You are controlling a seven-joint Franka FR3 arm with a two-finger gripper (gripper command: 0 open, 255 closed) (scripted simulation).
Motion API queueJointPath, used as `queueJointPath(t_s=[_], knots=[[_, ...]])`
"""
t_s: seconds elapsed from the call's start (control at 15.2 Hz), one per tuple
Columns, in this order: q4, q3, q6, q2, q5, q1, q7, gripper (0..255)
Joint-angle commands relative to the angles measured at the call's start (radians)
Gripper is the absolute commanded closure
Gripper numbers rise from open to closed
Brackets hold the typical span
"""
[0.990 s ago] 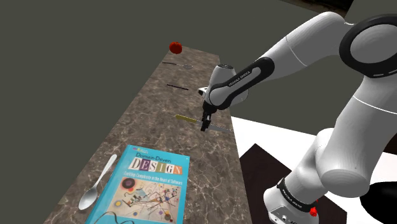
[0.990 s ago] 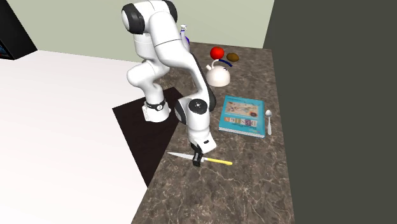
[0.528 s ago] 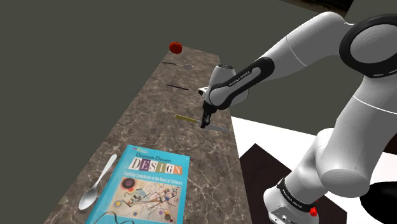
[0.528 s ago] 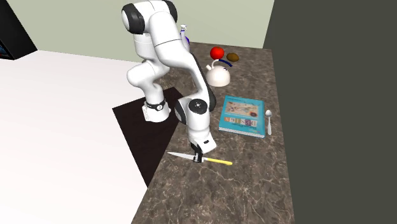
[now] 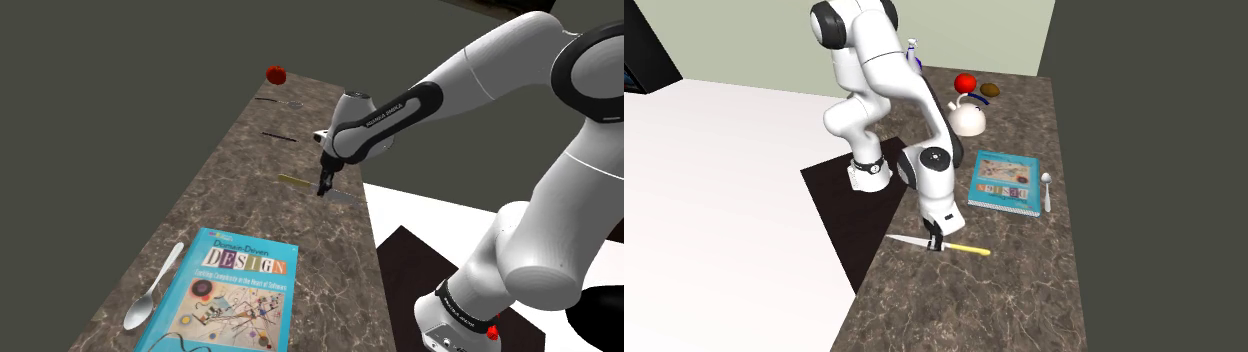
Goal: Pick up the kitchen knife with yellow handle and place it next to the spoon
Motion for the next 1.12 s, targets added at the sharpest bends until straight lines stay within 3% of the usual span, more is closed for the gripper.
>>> queueJointPath(t_s=[0.0,1.06], knots=[[0.0,-0.002,-0.029,-0.03,-0.013,0.002,0.011,255],[0.063,-0.003,-0.254,-0.195,-0.072,0.001,0.056,255]])
